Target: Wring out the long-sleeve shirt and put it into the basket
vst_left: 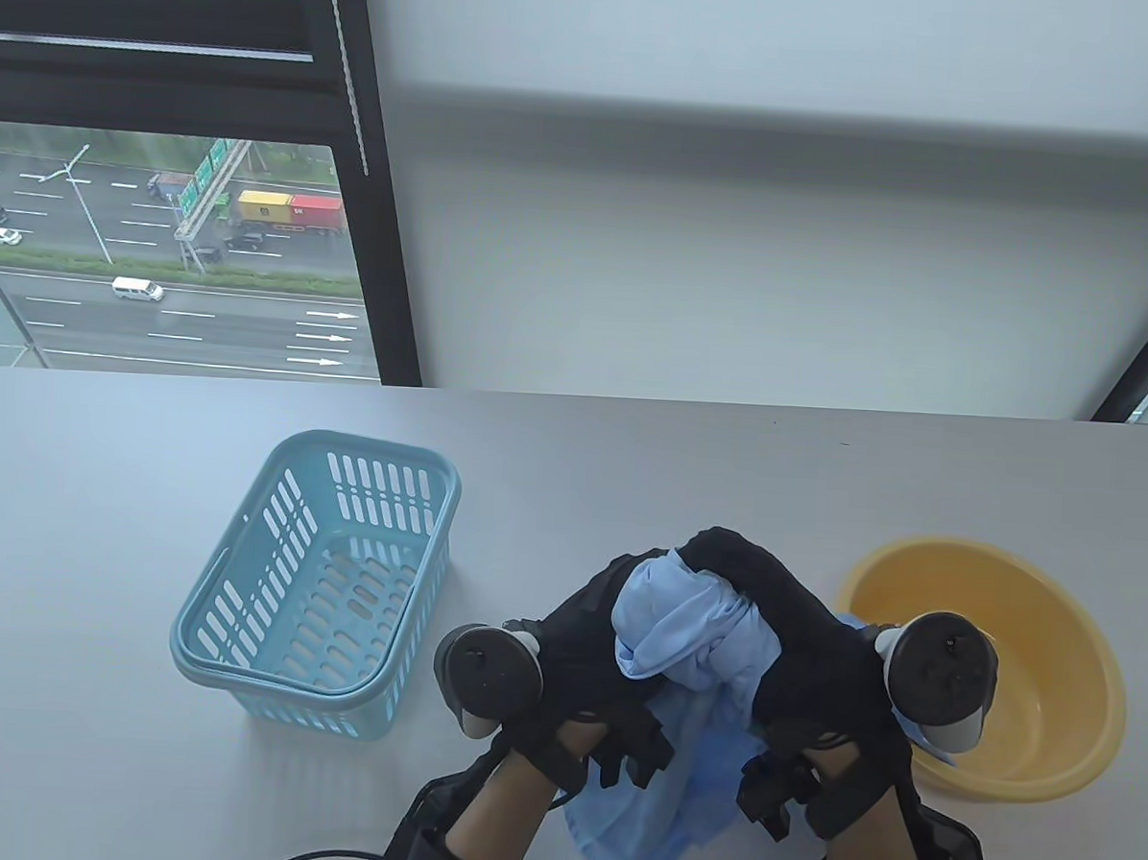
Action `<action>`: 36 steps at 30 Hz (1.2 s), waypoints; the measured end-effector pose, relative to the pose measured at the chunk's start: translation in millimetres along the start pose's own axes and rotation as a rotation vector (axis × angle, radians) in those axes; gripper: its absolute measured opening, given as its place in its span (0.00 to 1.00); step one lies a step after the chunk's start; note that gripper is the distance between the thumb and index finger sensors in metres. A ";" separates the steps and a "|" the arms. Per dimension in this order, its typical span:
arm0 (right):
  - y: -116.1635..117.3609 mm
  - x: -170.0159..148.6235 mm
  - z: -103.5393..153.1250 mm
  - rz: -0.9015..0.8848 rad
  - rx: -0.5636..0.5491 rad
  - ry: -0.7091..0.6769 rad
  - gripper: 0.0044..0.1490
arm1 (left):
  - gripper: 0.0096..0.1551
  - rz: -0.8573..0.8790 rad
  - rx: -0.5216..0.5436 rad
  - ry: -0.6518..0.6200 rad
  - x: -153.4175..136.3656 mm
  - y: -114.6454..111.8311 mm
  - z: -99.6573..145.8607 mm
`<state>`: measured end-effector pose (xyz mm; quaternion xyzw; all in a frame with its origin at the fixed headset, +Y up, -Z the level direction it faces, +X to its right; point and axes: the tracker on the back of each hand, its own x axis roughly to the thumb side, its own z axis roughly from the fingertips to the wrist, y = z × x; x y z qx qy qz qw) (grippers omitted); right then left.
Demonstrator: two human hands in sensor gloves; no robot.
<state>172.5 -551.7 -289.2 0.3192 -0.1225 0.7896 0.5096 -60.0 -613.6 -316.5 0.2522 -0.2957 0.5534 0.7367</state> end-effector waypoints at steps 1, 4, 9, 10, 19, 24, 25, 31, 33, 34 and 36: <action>-3.9 1.9 1.7 0.022 -0.009 -0.012 0.45 | 0.41 -0.009 0.020 -0.008 2.6 5.2 -0.7; -18.4 2.2 7.2 0.022 -0.037 -0.057 0.49 | 0.40 0.019 0.089 -0.016 6.6 25.8 -2.3; -31.9 -6.0 11.9 -0.044 -0.082 -0.071 0.51 | 0.41 0.140 0.225 -0.013 11.9 63.9 -2.9; -31.4 -7.4 11.4 -0.031 -0.081 -0.067 0.52 | 0.41 0.152 0.240 -0.017 13.6 69.0 -2.6; 37.5 -25.7 -13.2 -0.084 0.300 0.047 0.82 | 0.41 0.190 0.340 -0.038 26.3 95.3 1.4; 93.7 -58.9 -23.7 -0.295 0.525 0.141 0.89 | 0.41 0.446 0.191 -0.040 27.9 87.4 -5.2; 104.2 -63.4 -24.7 -0.451 0.561 0.113 0.89 | 0.41 0.478 0.114 -0.052 27.7 86.4 -7.5; 127.2 -70.1 -26.1 -0.521 0.547 0.136 0.66 | 0.41 0.582 -0.168 -0.004 29.3 74.6 -13.5; 123.6 -71.3 -27.4 -0.461 0.512 0.132 0.55 | 0.41 0.529 -0.197 -0.011 29.4 74.6 -14.8; 120.9 -72.0 -27.7 -0.443 0.495 0.131 0.46 | 0.42 0.508 -0.191 -0.002 29.7 75.0 -14.5; 114.5 -73.3 -28.0 -0.432 0.467 0.138 0.35 | 0.42 0.480 -0.176 -0.006 29.9 75.6 -14.8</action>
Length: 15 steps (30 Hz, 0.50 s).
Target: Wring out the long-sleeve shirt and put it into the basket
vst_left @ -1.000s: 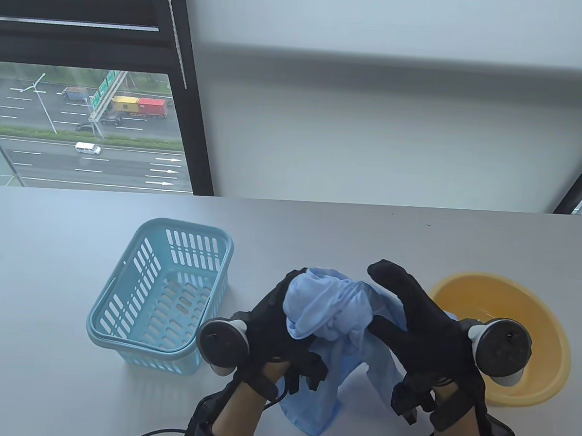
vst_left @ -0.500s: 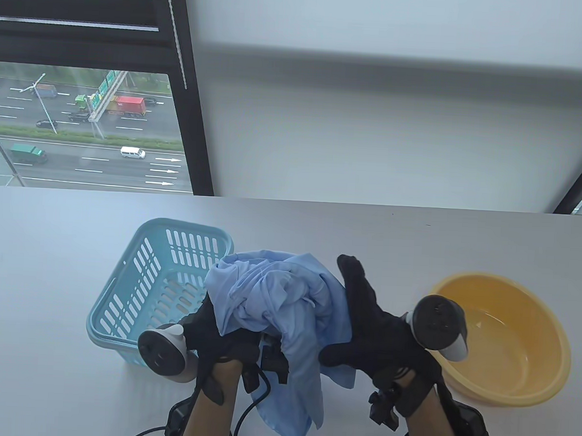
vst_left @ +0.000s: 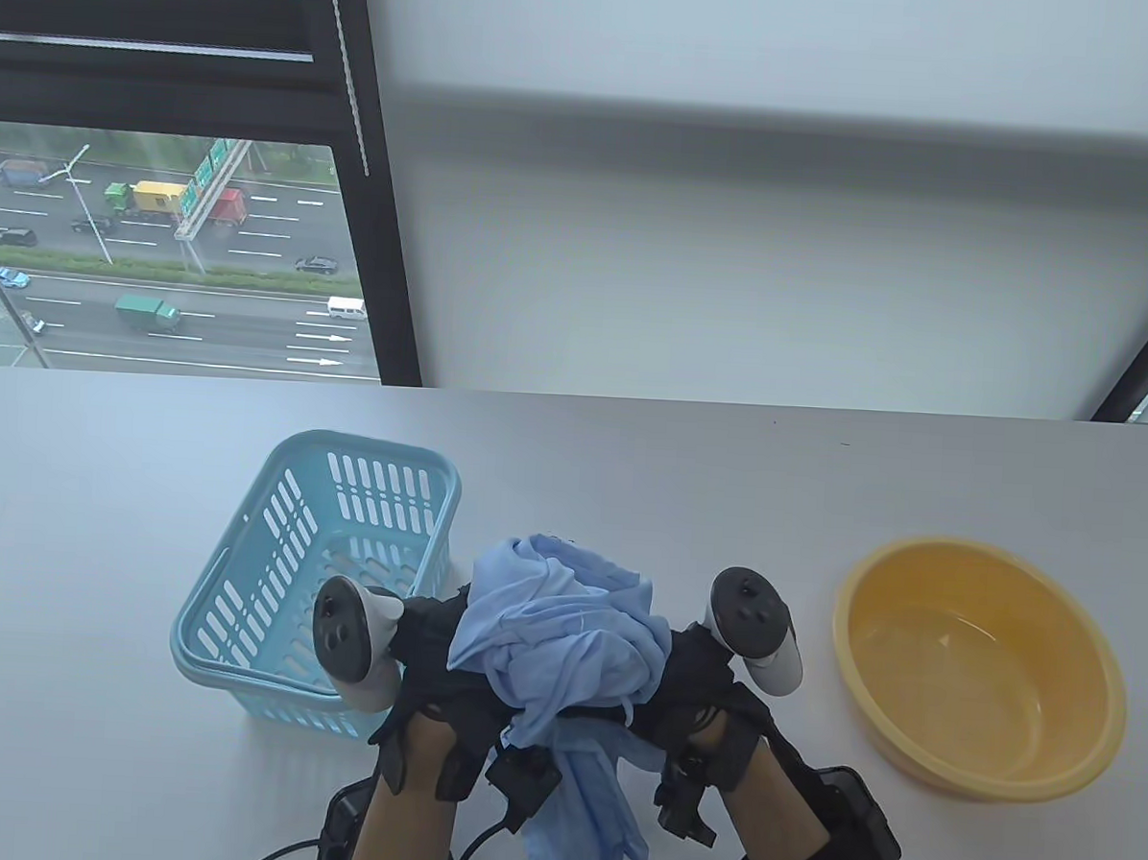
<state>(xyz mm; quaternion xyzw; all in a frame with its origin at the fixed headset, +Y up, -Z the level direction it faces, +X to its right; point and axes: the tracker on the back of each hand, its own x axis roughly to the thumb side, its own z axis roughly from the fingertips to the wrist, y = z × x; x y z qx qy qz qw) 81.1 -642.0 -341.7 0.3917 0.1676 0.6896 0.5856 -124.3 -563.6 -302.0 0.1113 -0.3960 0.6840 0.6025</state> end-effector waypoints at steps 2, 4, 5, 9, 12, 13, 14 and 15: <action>-6.7 1.0 3.0 0.002 -0.027 -0.001 0.32 | 0.43 -0.022 -0.011 -0.003 0.1 0.8 0.1; -13.1 1.1 6.1 0.027 -0.074 0.006 0.31 | 0.45 -0.077 -0.017 0.012 0.7 1.5 1.0; -15.5 1.1 7.3 0.035 -0.092 0.007 0.31 | 0.45 -0.104 -0.020 0.017 1.0 1.5 1.3; -28.6 2.5 14.1 0.044 -0.151 0.000 0.30 | 0.50 -0.246 -0.019 0.023 8.1 0.4 3.4; -40.3 10.1 22.1 0.058 -0.216 -0.027 0.30 | 0.53 -0.380 0.006 0.001 18.8 -0.5 5.0; -44.9 13.9 26.0 0.071 -0.250 -0.040 0.30 | 0.54 -0.429 -0.003 -0.001 23.3 -0.7 5.7; -48.2 16.7 28.8 0.084 -0.272 -0.047 0.30 | 0.54 -0.457 -0.011 -0.003 25.9 -0.5 6.2; -52.8 20.5 33.1 0.102 -0.306 -0.056 0.30 | 0.54 -0.488 -0.023 -0.001 28.9 0.1 6.8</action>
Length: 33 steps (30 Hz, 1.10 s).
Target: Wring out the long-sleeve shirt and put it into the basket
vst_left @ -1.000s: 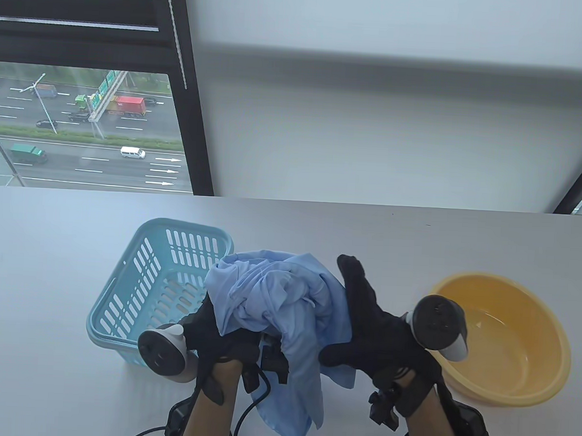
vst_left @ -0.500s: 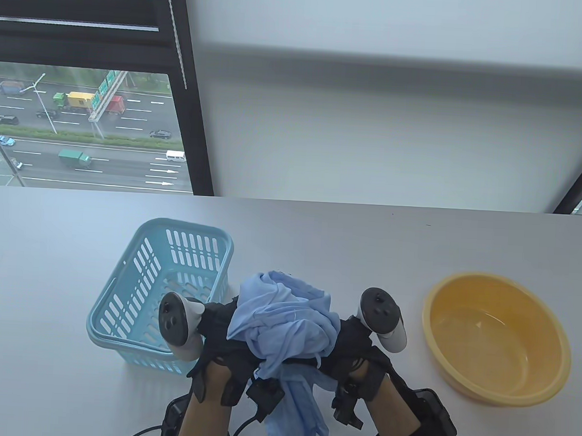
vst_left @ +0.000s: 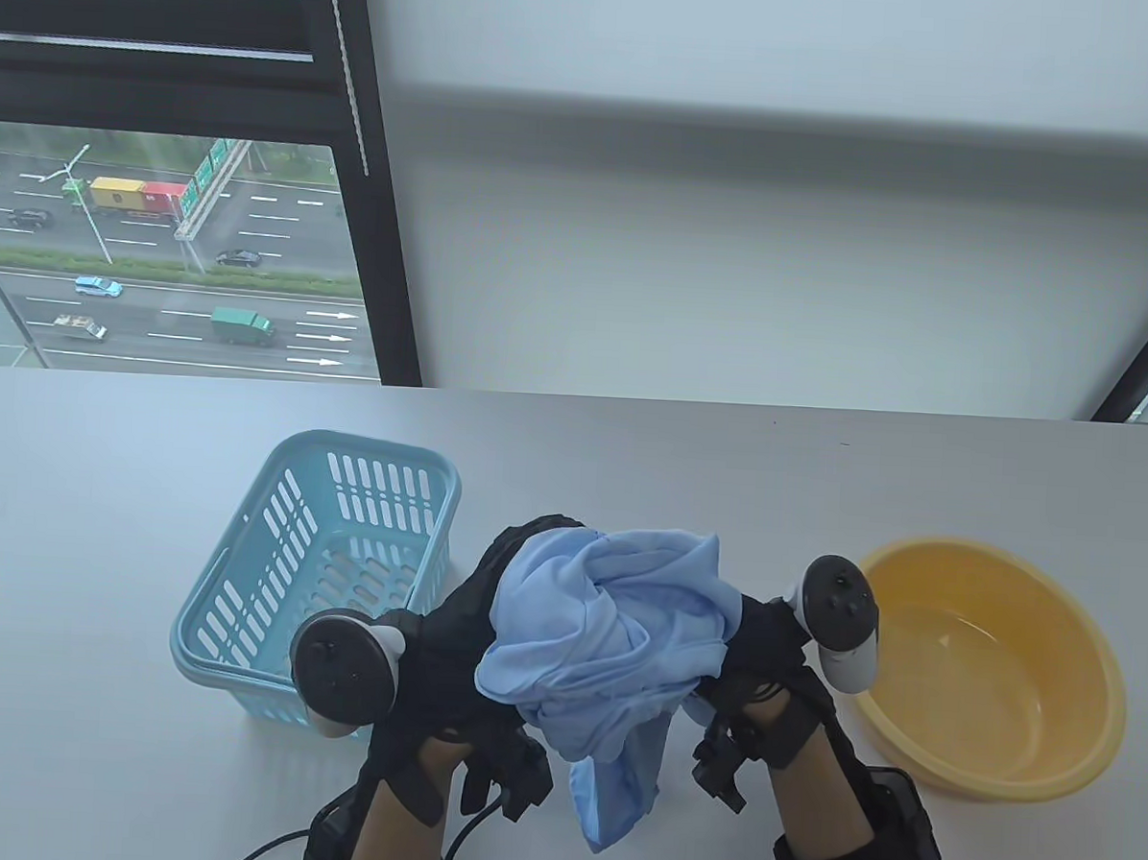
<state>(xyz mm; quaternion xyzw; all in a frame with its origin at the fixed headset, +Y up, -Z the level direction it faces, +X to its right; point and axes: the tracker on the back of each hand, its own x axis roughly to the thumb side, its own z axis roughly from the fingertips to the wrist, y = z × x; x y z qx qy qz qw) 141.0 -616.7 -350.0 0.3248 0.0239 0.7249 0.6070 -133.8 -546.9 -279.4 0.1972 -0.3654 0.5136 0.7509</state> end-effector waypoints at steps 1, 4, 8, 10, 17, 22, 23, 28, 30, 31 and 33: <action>-6.7 3.7 3.1 0.021 -0.046 -0.009 0.31 | 0.54 -0.035 -0.012 0.005 2.3 2.9 1.0; -24.8 12.3 12.2 0.072 -0.163 -0.032 0.31 | 0.53 -0.121 -0.013 0.022 5.4 14.9 4.5; -48.6 18.2 24.3 0.138 -0.281 -0.044 0.31 | 0.48 -0.114 0.065 0.030 6.6 39.5 14.5; -57.3 19.2 29.1 0.165 -0.326 -0.037 0.31 | 0.47 -0.042 0.106 0.012 6.4 48.6 19.0; -67.1 39.0 42.6 0.505 -0.474 -0.043 0.31 | 0.47 0.095 0.105 -0.069 17.2 51.4 21.8; -55.3 53.0 47.6 0.765 -0.617 -0.083 0.31 | 0.50 -0.054 0.051 -0.021 21.1 27.9 13.3; -53.6 54.6 47.9 0.773 -0.617 -0.094 0.31 | 0.51 -0.078 0.030 -0.010 20.6 22.6 11.2; -44.4 64.5 49.9 0.687 -0.603 -0.164 0.32 | 0.69 -0.158 -0.175 0.041 7.0 -21.0 -4.4; -40.7 67.3 49.3 0.584 -0.578 -0.180 0.32 | 0.74 -0.149 -0.247 0.073 -0.6 -36.4 -8.5; -38.4 68.5 48.4 0.521 -0.546 -0.184 0.33 | 0.75 -0.154 -0.275 0.080 -4.7 -43.5 -10.0; -33.4 69.1 45.1 0.369 -0.463 -0.190 0.33 | 0.78 -0.144 -0.290 0.088 -10.2 -52.1 -11.4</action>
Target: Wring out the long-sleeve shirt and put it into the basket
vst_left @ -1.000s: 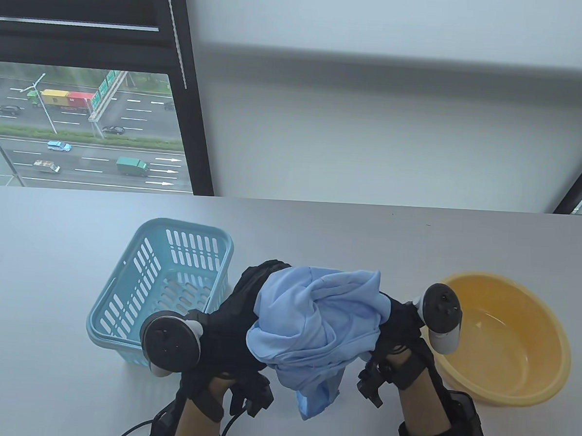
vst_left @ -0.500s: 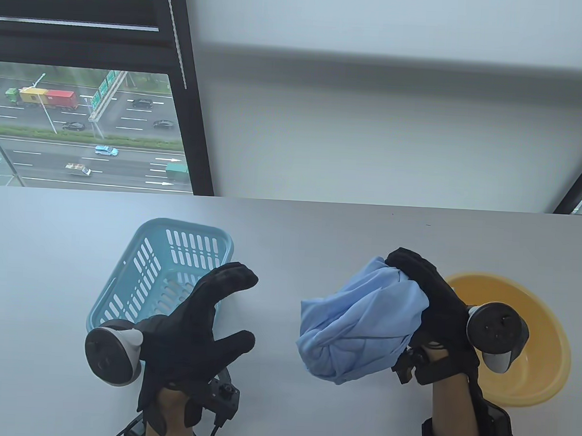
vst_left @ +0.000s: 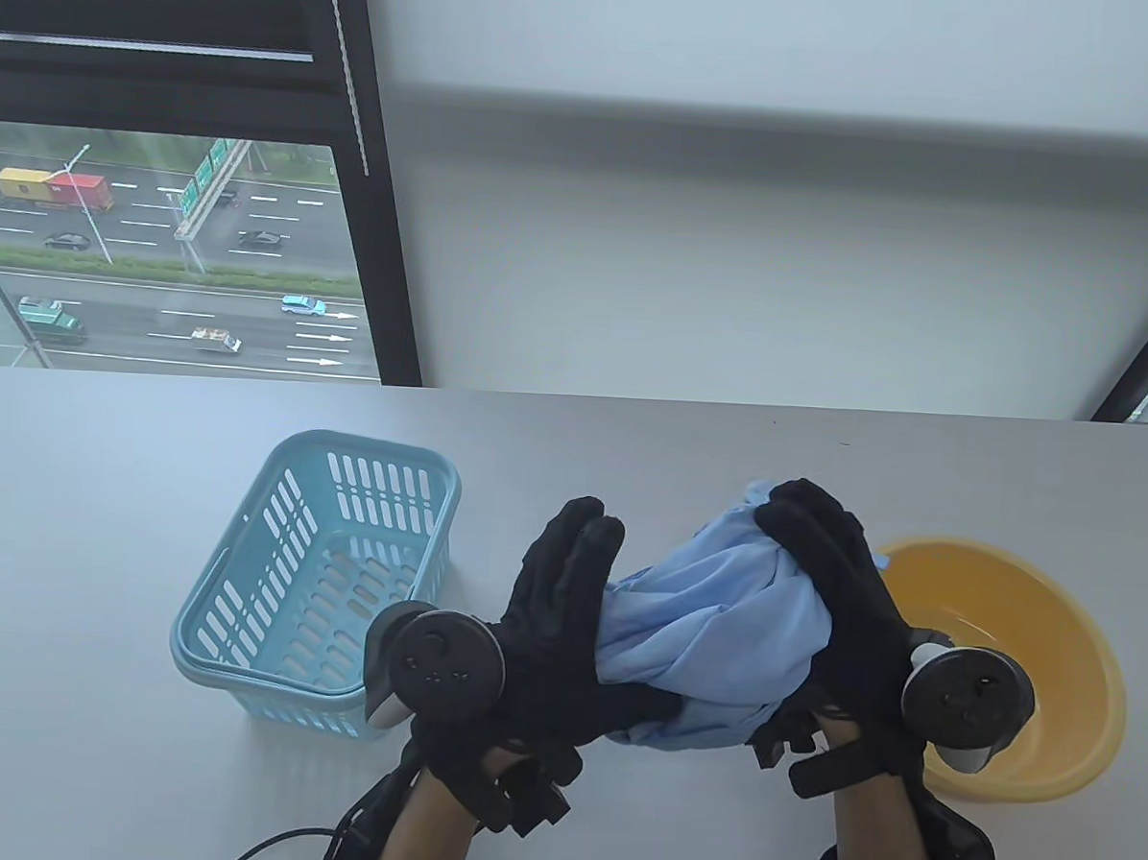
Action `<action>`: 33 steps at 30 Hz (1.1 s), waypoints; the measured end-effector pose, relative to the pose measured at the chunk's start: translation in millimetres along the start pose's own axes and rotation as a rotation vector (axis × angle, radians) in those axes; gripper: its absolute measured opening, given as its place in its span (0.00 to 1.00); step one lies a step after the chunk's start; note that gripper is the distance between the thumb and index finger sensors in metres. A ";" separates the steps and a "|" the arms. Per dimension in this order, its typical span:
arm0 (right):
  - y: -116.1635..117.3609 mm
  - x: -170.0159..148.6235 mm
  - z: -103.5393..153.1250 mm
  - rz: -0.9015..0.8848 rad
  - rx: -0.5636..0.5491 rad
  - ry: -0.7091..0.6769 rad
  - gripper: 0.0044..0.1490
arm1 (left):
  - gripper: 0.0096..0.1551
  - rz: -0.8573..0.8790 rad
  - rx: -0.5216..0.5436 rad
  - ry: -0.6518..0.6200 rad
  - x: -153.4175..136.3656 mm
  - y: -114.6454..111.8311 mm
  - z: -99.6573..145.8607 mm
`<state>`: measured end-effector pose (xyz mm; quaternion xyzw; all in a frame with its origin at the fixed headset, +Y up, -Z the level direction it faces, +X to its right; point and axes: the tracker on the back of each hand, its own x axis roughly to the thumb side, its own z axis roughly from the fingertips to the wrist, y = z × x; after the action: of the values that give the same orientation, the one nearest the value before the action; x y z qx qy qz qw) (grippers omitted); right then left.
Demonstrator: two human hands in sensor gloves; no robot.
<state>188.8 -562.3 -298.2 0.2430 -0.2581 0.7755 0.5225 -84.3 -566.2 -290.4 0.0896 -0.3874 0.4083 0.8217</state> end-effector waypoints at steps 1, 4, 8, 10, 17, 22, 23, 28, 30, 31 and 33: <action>2.6 0.0 -0.2 -0.077 0.028 0.015 0.34 | 0.79 0.003 -0.007 0.000 -0.9 -2.4 -1.2; 17.5 -3.0 -2.2 -0.439 0.195 0.046 0.35 | 0.82 -0.016 -0.029 0.010 -5.1 -8.9 -4.3; 43.1 -3.2 -1.9 -0.723 0.401 0.088 0.35 | 0.85 0.059 -0.072 -0.027 -9.9 -17.9 -8.5; 50.3 -3.8 -0.8 -0.760 0.425 0.104 0.34 | 0.83 0.087 -0.087 -0.041 -12.9 -18.3 -9.1; 53.5 -4.7 -0.6 -0.774 0.445 0.118 0.34 | 0.66 0.142 -0.062 -0.079 -12.6 -17.4 -10.3; 51.3 -4.1 -0.7 -0.705 0.427 0.119 0.39 | 0.52 0.195 0.049 -0.094 -14.8 -15.4 -8.7; 50.4 -4.0 -0.8 -0.698 0.422 0.120 0.40 | 0.51 0.203 0.050 -0.095 -14.2 -14.4 -8.2; 43.4 -3.3 -3.5 -0.579 0.395 0.117 0.48 | 0.50 0.111 0.054 -0.072 -10.1 5.5 -0.3; 38.2 -6.4 -5.2 -0.510 0.411 0.115 0.50 | 0.50 0.093 0.075 -0.057 -12.2 16.0 5.2; 35.0 -9.8 -5.8 -0.500 0.446 0.112 0.50 | 0.50 0.116 0.118 -0.048 -15.8 23.7 9.4; 31.0 -15.3 -6.4 -0.592 0.499 0.101 0.53 | 0.50 0.195 0.181 -0.043 -22.5 33.9 15.5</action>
<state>164.3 -578.5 -317.4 0.3880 0.0460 0.6410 0.6606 -126.4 -564.9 -301.5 0.1341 -0.3731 0.5176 0.7582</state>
